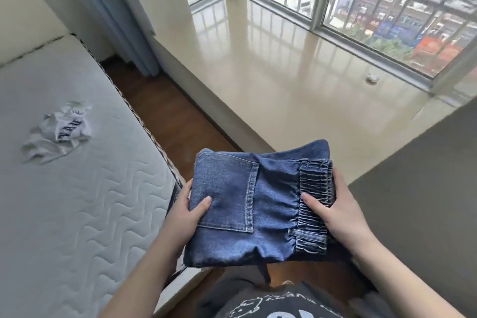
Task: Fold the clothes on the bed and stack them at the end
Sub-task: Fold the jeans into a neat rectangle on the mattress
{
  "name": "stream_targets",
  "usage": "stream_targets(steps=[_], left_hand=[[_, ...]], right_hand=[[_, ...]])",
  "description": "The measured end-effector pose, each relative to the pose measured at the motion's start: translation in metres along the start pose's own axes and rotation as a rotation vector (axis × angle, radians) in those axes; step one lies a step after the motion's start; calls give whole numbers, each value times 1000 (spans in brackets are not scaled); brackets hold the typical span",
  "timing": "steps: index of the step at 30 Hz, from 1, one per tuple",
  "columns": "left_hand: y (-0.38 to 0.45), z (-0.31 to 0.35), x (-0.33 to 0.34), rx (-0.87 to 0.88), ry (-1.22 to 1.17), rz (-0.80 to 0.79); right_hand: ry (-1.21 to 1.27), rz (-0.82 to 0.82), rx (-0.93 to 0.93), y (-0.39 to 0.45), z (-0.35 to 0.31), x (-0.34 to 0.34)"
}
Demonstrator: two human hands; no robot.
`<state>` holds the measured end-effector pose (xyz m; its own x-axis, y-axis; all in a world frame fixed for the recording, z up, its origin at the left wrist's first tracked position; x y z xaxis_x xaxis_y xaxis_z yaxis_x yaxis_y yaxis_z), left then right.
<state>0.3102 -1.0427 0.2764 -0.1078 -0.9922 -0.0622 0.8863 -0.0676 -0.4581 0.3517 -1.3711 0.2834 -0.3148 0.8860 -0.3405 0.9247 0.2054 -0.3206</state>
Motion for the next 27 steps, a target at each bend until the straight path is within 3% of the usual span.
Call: stream_targets(steps=[9,20,27], left_hand=[[68,4,-96,0,-189,131],[126,27,-201,47,-293,348],[164,31,-264,47,-387,498]], right_hand=[[-106,-222,-127,159,-76,51],[-213,-317,-246,302,-168,119],[-185,-463,-267,394,-205,177]])
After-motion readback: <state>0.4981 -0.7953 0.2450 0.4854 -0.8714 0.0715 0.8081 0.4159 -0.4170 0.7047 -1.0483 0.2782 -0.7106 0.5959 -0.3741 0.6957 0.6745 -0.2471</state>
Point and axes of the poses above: each hand's wrist, its own y-axis towards the middle knuckle, its own x-axis out of the palm, z = x × y, the point moved 1 cm from there along y, towards the middle knuckle, and after that the axes turned 14 degrees about -z, right-handed, at the moved point
